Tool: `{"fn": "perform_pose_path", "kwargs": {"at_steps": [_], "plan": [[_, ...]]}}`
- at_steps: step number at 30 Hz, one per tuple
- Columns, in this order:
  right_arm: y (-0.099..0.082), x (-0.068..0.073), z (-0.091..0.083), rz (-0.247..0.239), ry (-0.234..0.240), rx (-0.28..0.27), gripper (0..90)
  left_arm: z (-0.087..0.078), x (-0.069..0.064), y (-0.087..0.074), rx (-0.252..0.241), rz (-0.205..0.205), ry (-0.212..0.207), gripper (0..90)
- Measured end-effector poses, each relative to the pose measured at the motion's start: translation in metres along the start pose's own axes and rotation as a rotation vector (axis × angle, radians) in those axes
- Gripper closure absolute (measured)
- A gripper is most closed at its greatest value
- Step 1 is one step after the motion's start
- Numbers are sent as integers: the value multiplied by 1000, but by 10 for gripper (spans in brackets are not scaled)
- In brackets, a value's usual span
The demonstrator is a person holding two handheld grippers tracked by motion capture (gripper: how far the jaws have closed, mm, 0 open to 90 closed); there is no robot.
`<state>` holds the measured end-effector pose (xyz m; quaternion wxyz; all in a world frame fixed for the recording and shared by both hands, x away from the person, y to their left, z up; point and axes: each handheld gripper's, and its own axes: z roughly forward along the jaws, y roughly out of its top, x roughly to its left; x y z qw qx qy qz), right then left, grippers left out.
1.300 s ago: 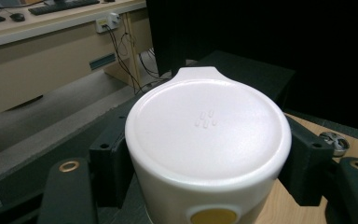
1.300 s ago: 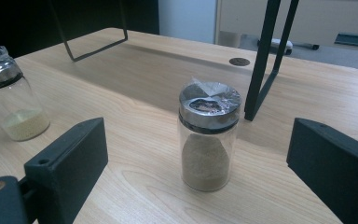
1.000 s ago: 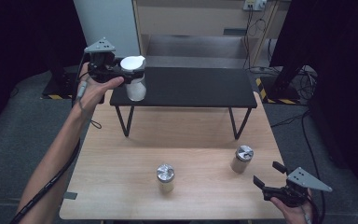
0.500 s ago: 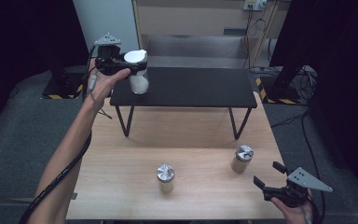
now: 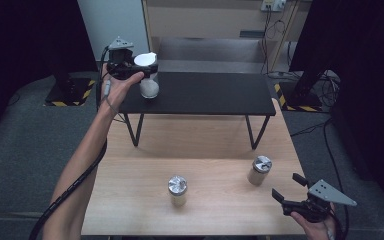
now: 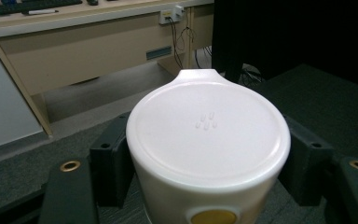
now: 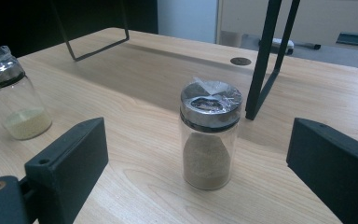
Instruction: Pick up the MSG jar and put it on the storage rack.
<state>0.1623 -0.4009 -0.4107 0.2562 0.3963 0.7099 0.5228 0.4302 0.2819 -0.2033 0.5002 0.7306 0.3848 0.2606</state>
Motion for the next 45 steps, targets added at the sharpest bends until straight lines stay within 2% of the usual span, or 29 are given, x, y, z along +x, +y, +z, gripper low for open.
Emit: {"fn": "perform_pose_path", "kwargs": {"at_steps": [2, 8, 17, 25, 29, 41, 42, 44, 45], "plan": [[0, 0, 0, 0, 1, 0, 57, 2, 1, -2, -3, -14, 2, 294], [0, 0, 0, -3, 2, 0, 57, 4, 0, -5, 0, -16, 18, 294], [0, 0, 0, -2, 2, 1, 57, 4, -3, -5, 5, 1, 30, 294], [0, 0, 0, -3, 2, 1, 57, 7, -4, -8, 4, -1, 36, 294], [0, 0, 0, -1, 2, 2, 57, 7, -3, -11, -9, -16, 34, 294], [0, 0, 0, -3, 4, 3, 57, 7, 0, -16, -26, -23, 21, 291], [0, 0, 0, -3, 4, 3, 57, 7, 2, -17, -36, -36, 9, 276], [1, 0, 0, -1, 4, 3, 56, 6, 3, -18, -51, -59, 1, 189], [1, 0, 0, -3, 4, 3, 56, 6, 4, -18, -56, -51, -6, 151]]}}
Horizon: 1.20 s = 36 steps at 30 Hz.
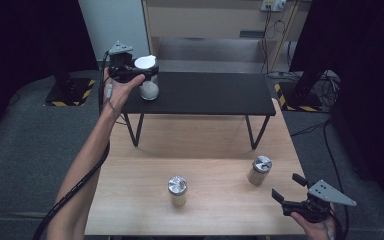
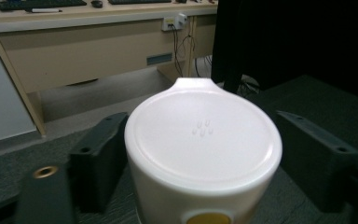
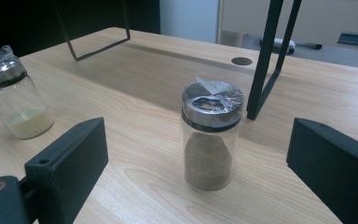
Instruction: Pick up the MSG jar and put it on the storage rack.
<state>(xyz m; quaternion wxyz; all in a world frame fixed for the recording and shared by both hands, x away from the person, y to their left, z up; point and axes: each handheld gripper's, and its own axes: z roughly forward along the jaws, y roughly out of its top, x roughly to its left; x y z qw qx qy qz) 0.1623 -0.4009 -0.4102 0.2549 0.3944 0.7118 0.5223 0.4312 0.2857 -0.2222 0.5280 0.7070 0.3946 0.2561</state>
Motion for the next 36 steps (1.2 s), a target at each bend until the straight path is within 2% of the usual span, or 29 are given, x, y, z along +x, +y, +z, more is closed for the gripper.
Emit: {"fn": "perform_pose_path", "kwargs": {"at_steps": [6, 13, 15, 20, 32, 36], "plan": [[0, 0, 0, -1, -1, 1, 57, -5, -6, 3, -16, 40, 5, 71], [0, 0, 0, -1, 0, 0, 57, -18, -11, 6, -32, 84, 1, 55], [1, 0, 0, -2, 1, 2, 57, -24, -10, 5, -53, 73, -9, 55], [1, 1, 0, -2, -2, 1, 56, -36, -11, 5, -76, 90, -25, 45], [1, 2, 0, -6, -4, 3, 56, -67, -19, -8, -115, 124, -71, 34], [1, 2, 0, -6, -5, 5, 56, -79, -24, -15, -126, 147, -67, 29]]}}
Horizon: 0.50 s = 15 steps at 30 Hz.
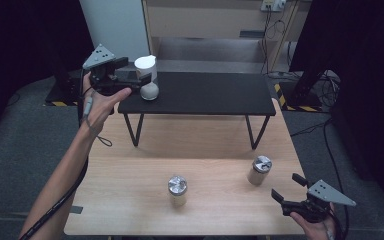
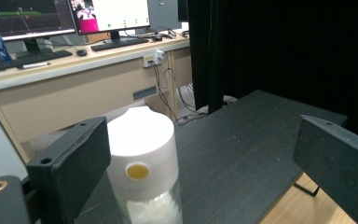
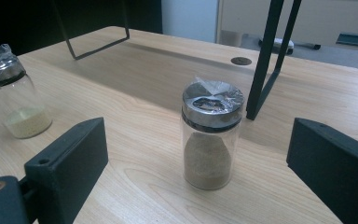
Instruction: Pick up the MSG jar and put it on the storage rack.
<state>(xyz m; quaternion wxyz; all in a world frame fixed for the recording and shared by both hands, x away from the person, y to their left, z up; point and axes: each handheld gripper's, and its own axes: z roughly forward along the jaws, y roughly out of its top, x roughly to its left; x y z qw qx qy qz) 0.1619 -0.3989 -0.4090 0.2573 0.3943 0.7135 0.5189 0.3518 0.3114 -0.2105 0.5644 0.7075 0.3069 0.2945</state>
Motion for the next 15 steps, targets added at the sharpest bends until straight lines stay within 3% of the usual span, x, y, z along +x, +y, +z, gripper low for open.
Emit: {"fn": "perform_pose_path", "kwargs": {"at_steps": [7, 10, 12, 15], "plan": [[0, 1, 0, -2, -1, 1, 56, -21, -6, -12, -19, 8, -1, 16], [0, 1, 0, -3, -1, 1, 56, -29, -7, -21, -32, -20, -13, 12], [1, 1, 0, -3, -1, 2, 56, -34, -13, -26, -36, 2, -2, 13], [1, 1, 0, -5, -1, 2, 56, -40, -18, -34, -34, 1, -6, 8]]}}
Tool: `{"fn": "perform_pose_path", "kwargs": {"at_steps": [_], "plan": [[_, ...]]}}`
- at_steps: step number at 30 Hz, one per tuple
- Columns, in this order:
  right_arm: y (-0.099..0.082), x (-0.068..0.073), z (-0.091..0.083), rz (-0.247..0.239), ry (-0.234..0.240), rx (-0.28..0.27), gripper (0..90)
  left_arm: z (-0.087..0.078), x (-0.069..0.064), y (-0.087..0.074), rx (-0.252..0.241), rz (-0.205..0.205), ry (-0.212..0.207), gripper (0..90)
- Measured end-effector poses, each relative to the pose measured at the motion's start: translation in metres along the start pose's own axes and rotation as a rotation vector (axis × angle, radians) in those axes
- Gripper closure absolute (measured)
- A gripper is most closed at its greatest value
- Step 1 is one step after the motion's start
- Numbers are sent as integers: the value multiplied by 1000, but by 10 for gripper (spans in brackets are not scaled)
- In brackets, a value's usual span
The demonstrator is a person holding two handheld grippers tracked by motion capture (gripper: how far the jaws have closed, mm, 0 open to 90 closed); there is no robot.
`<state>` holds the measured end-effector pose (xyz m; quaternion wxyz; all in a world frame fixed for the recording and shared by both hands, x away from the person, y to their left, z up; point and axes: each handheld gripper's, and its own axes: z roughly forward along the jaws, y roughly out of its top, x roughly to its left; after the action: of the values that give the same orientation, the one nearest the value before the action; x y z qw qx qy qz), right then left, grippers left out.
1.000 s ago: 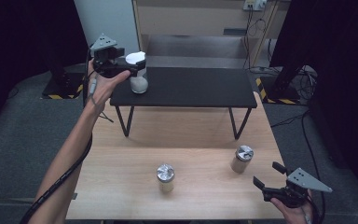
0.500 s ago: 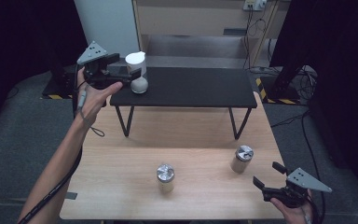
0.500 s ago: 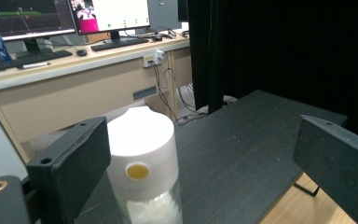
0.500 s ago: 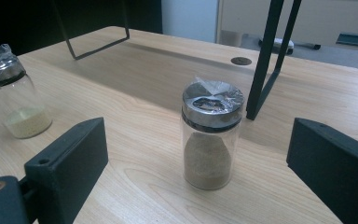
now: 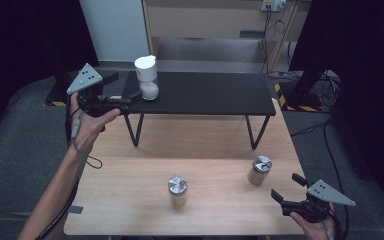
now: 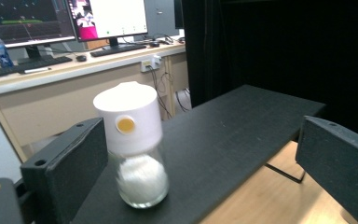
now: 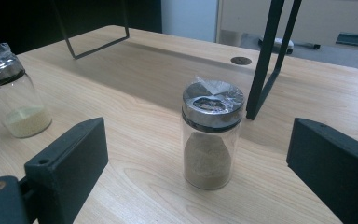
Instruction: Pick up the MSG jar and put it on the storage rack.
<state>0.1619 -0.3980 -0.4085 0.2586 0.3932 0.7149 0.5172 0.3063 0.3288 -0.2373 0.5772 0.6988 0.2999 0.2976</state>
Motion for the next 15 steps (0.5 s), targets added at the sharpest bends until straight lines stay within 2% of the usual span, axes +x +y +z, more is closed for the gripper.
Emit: {"fn": "perform_pose_path", "kwargs": {"at_steps": [3, 5, 8, 15], "plan": [[0, 0, 0, 1, 1, 1, 56, -5, -6, -6, 12, 20, 4, 2], [0, 0, 0, 1, 1, 1, 56, -9, -9, -12, 11, 17, -5, 0], [0, 0, 0, 1, 1, 1, 56, -14, -16, -18, 29, 53, 8, 0], [0, 0, 0, 3, 1, 2, 56, -29, -21, -46, 19, 24, -8, 0]]}}
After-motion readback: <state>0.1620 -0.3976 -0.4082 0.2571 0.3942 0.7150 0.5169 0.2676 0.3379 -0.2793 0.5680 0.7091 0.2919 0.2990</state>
